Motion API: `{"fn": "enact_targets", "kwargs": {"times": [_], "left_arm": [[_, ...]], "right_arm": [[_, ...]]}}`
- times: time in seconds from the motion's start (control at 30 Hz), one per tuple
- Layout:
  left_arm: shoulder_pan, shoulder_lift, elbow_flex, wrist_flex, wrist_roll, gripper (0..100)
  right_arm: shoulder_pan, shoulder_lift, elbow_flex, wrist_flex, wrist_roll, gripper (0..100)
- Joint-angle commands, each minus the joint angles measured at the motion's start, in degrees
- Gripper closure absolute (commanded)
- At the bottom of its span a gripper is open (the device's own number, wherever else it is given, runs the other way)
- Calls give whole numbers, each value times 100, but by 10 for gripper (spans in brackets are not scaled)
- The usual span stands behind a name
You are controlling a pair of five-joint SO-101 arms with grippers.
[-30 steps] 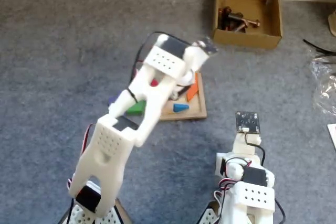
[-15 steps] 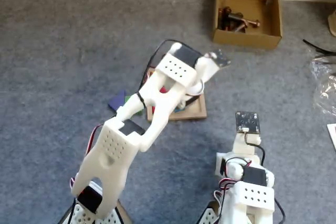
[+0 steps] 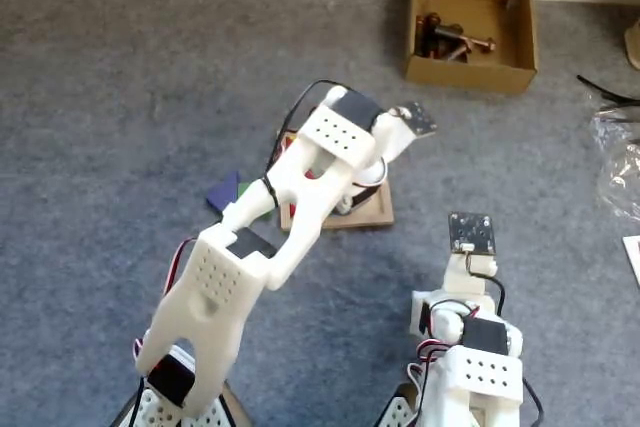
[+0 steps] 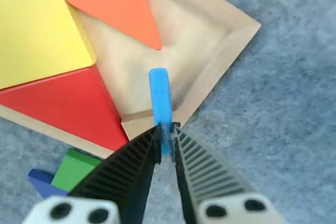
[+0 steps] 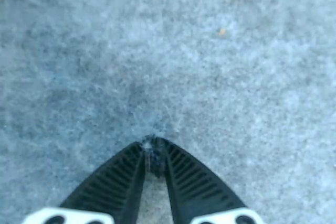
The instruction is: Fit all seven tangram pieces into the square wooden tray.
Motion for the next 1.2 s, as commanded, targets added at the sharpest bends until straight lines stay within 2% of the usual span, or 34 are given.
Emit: {"fn": "enact_targets", "kwargs": {"times": [0.0,0.37,0.67,0.77,0.97,1.17], "left_arm": [[119,-391,-31,0,35,954],[541,-374,-4,-281,35,954],[673,-418,549,-765,35,954],[699,-497,391,-765,35,954],[646,-1051,31,-615,26,951],[154,-1640,-40,-475,35,950]], "right_arm": [[189,-4,180,84,-18,993],[189,-4,180,84,-18,993],[189,-4,180,84,-18,993],[189,-4,180,84,-18,993],[189,-4,180,84,-18,993],[189,-4,180,84,-18,993]]}}
